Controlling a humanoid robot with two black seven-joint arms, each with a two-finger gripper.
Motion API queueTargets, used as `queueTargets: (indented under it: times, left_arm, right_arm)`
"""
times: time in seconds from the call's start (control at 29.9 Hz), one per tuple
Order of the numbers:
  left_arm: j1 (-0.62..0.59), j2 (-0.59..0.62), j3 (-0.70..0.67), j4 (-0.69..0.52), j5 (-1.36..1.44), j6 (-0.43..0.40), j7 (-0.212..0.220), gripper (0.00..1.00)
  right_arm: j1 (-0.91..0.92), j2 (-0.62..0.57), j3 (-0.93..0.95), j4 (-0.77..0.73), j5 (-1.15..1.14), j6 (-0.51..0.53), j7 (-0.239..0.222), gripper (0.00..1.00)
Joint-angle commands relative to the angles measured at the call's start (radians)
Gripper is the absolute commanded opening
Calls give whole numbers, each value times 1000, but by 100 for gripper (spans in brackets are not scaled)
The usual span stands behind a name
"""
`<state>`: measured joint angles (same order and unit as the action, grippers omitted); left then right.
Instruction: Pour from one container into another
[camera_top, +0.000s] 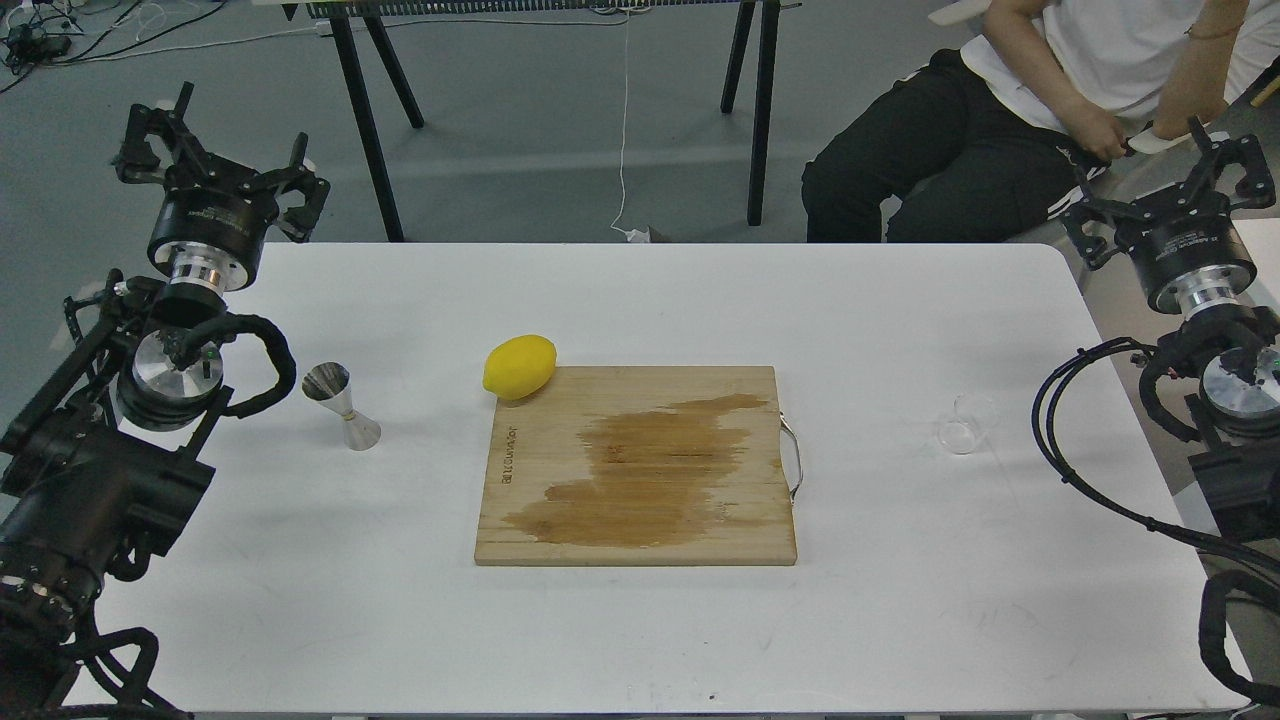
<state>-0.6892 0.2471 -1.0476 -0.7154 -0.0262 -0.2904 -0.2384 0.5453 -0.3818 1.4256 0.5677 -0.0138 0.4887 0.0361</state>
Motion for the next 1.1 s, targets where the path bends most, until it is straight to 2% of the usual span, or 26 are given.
queueTargets:
  times: [0.0, 0.23, 0.33, 0.54, 0.6, 0.67, 0.77, 0.94, 1.07]
  left_arm:
    - [0, 0, 3, -6, 0, 2, -1, 100]
    - [-1, 30, 21, -50, 0, 16, 11, 100]
    - [48, 127, 75, -183, 3, 13, 36, 100]
    - [172, 359, 135, -426, 87, 11, 22, 100]
    - [238, 420, 135, -507, 196, 13, 8, 99]
    - [316, 480, 135, -606, 349, 20, -24, 99]
    - [454, 535, 133, -761, 610, 80, -73, 98]
    - [597, 532, 136, -884, 1004, 221, -79, 96]
    - [674, 523, 138, -897, 1361, 304, -76, 95]
  right_arm:
    - [1, 1, -2, 4, 2, 0, -2, 100]
    - [-1, 7, -2, 12, 2, 0, 2, 100]
    - [-7, 11, -2, 18, 2, 0, 4, 100]
    - [-28, 11, 9, 50, 2, 0, 4, 100]
    - [-37, 8, 12, 63, 2, 0, 4, 100]
    - [-44, 6, 13, 70, 2, 0, 4, 100]
    - [-48, 6, 13, 70, 2, 0, 5, 100]
    - [-62, 6, 13, 74, 2, 0, 4, 100]
    - [-70, 0, 15, 74, 2, 0, 4, 100]
